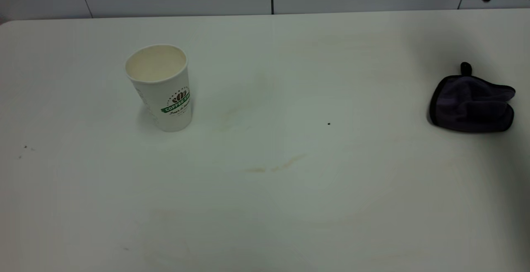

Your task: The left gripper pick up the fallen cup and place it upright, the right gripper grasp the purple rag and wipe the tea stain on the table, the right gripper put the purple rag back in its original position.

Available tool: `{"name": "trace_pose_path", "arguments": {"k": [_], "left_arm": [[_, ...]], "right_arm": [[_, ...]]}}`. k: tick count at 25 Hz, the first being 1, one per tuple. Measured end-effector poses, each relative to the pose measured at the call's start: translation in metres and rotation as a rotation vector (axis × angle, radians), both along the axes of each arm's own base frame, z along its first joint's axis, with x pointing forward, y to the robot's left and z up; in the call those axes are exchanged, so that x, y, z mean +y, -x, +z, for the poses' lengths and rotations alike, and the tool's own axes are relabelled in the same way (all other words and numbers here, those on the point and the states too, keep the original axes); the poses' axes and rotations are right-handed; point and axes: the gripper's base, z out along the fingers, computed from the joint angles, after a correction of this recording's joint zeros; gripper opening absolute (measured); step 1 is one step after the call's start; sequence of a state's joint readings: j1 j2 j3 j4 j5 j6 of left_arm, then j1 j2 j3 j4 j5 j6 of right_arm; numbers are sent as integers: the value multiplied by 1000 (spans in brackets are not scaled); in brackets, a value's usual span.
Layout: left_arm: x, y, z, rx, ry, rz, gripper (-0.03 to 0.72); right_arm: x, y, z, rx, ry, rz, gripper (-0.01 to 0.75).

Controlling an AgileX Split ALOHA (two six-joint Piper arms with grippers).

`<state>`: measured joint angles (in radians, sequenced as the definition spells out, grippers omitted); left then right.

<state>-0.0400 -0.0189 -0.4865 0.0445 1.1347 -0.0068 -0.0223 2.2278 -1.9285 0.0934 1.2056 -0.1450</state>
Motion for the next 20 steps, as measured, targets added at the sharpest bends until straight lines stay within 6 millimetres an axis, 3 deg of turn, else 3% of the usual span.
{"name": "trace_pose_path", "arguments": {"k": [4, 10, 14, 20], "left_arm": [[0, 0, 0, 0, 1, 1, 524], [0, 0, 0, 0, 1, 1, 524], [0, 0, 0, 0, 1, 1, 524], [0, 0, 0, 0, 1, 1, 524]], "right_arm": [[26, 38, 54, -63, 13, 68, 727], [53, 137, 115, -120, 36, 179, 723], [48, 205, 130, -150, 27, 180, 715], [34, 297, 116, -179, 24, 170, 705]]}}
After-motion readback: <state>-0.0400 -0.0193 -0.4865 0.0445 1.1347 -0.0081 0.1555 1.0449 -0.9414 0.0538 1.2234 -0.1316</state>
